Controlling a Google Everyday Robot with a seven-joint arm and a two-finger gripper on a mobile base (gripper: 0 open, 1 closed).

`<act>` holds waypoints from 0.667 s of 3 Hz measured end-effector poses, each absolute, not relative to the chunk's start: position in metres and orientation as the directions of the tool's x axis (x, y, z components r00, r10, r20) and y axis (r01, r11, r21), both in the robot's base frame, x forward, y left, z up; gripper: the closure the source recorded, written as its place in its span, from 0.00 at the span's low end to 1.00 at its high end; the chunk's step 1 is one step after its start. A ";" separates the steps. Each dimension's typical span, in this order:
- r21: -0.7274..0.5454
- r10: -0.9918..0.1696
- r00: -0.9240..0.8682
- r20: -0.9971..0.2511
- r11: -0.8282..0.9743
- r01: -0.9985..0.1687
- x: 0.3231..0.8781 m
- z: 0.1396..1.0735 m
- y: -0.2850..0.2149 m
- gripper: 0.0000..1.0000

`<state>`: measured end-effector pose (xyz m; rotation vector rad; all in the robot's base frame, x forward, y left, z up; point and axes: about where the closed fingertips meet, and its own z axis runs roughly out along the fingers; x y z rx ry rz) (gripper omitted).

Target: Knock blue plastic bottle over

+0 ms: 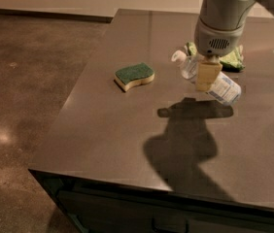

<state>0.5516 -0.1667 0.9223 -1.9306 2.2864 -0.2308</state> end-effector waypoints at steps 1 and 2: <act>-0.203 -0.986 -0.163 0.023 0.155 -0.967 0.549 0.915 -0.171 0.36; -0.190 -0.987 -0.151 0.047 0.139 -0.972 0.544 0.908 -0.174 0.12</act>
Offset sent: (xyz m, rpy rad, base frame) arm -0.0195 -0.0140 -0.0223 -0.0869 0.0694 0.0268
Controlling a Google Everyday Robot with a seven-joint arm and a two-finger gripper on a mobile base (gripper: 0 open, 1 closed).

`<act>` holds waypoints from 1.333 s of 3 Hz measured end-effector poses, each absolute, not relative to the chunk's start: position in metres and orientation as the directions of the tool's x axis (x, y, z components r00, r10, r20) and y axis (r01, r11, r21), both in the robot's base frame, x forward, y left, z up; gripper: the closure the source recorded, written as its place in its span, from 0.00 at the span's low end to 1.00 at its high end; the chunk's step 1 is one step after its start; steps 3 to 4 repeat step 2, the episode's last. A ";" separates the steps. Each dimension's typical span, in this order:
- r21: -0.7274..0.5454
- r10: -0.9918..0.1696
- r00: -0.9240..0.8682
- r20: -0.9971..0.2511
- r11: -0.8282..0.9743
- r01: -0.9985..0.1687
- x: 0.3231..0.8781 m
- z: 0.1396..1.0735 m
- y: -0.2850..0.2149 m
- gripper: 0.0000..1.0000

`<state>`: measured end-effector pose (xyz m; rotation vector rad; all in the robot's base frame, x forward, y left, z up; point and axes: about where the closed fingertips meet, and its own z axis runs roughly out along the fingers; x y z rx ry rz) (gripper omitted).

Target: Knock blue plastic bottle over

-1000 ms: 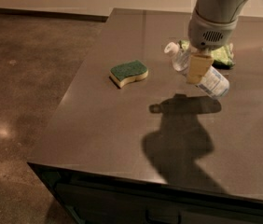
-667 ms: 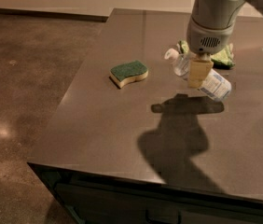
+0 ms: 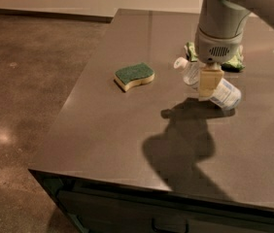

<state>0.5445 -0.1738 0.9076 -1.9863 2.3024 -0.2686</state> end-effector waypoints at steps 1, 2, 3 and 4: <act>-0.154 -0.990 -0.129 0.053 0.120 -0.981 0.532 0.891 -0.174 0.00; -0.154 -0.990 -0.129 0.052 0.120 -0.981 0.532 0.890 -0.174 0.00; -0.154 -0.990 -0.129 0.052 0.120 -0.981 0.532 0.890 -0.174 0.00; -0.154 -0.990 -0.129 0.052 0.120 -0.981 0.532 0.890 -0.174 0.00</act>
Offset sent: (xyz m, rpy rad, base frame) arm -0.0269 -0.0033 -0.0246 0.0130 0.0732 0.0211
